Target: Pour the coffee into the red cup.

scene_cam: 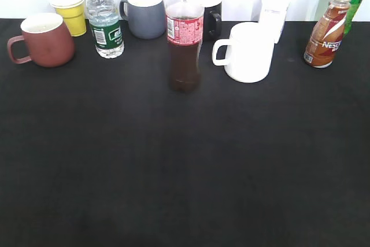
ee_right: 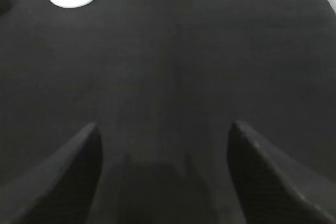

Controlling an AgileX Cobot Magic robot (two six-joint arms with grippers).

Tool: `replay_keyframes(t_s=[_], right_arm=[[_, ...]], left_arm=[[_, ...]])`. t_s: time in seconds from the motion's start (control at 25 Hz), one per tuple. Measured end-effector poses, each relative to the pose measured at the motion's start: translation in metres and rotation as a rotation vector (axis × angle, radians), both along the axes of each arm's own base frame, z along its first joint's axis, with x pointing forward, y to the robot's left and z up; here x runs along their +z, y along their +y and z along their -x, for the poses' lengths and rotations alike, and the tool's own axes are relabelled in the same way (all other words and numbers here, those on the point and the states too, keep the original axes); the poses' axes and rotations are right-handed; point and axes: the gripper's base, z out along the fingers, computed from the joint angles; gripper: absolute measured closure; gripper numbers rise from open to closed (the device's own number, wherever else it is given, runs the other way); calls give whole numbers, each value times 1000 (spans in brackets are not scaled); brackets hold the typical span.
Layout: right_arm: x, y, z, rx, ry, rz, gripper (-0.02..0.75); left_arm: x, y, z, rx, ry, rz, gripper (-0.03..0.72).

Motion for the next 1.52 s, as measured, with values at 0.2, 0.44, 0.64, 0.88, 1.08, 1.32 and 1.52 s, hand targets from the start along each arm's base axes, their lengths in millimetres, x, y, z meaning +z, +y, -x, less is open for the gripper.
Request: replay_keyframes(t_s=[0.2,0.44,0.64,0.88,1.08,1.32,1.52], right_arm=[[0,0,0,0,0,0,160],[0,0,0,0,0,0,160],[0,0,0,0,0,0,160],[0,0,0,0,0,0,160],[0,0,0,0,0,-1,160],[0,0,0,0,0,-1,160],[0,0,0,0,0,-1,160]], left_arm=[[0,0,0,0,0,0,21],[0,0,0,0,0,0,21],[0,0,0,0,0,0,84],[31,-2,-23,-9,-216,18,142],[53,-2,-91,-6,-356,21,142],[8,-3,-166,3,-314,29,143],[-45,-4,-230,9,-216,24,143]])
